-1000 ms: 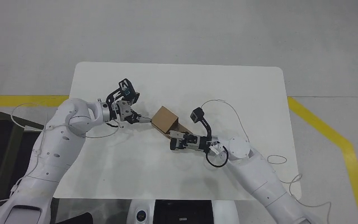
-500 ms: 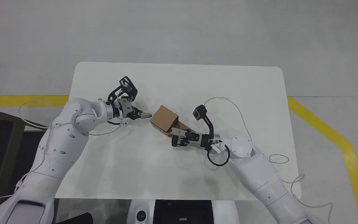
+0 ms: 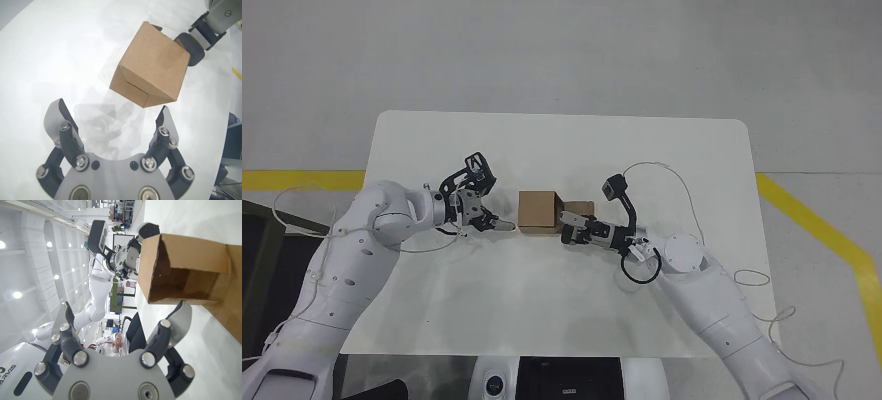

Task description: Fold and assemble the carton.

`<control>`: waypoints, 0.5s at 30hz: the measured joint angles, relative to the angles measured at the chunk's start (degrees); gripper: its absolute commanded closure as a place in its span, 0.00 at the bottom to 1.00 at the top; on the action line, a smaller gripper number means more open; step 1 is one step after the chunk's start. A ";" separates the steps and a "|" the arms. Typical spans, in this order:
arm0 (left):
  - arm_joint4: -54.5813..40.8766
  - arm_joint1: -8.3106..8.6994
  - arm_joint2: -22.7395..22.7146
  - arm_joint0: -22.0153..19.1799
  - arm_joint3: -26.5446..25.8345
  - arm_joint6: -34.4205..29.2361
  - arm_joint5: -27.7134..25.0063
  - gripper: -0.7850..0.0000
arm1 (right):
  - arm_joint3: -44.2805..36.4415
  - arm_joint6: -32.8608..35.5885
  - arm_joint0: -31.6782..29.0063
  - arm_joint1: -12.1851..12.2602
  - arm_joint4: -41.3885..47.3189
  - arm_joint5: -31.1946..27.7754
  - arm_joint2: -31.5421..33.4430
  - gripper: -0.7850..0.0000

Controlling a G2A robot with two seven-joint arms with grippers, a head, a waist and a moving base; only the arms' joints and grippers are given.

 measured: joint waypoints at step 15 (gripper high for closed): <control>1.20 0.69 -2.05 1.61 -4.25 6.46 -3.75 0.00 | -1.98 5.99 -0.48 0.88 1.27 1.42 2.66 0.00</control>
